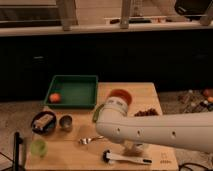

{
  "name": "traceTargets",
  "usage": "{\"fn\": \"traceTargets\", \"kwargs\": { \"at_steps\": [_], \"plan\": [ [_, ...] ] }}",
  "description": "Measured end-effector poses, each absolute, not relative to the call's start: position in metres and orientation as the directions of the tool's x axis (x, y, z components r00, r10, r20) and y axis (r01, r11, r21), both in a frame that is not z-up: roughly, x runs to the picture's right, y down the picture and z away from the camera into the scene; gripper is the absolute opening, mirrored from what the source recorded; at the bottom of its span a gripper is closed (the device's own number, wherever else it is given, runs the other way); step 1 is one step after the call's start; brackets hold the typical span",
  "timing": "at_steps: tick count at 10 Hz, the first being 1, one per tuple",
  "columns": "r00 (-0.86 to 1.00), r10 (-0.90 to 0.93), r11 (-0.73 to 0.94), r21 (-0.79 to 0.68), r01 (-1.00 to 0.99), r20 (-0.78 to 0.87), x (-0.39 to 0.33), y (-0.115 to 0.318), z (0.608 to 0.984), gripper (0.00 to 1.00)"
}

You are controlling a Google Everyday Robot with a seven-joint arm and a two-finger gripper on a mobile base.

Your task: Place fork in tray

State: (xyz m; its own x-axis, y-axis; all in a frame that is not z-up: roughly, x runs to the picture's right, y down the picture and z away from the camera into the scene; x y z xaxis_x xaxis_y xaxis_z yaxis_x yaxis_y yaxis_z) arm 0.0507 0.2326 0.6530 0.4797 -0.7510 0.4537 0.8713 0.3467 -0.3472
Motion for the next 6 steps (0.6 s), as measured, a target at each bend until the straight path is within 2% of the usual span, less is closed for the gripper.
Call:
{"fn": "traceTargets", "kwargs": {
  "at_steps": [6],
  "plan": [
    [0.539,-0.697,0.432,-0.323,0.842,0.472,0.030,0.215,0.662,0.80]
  ]
}}
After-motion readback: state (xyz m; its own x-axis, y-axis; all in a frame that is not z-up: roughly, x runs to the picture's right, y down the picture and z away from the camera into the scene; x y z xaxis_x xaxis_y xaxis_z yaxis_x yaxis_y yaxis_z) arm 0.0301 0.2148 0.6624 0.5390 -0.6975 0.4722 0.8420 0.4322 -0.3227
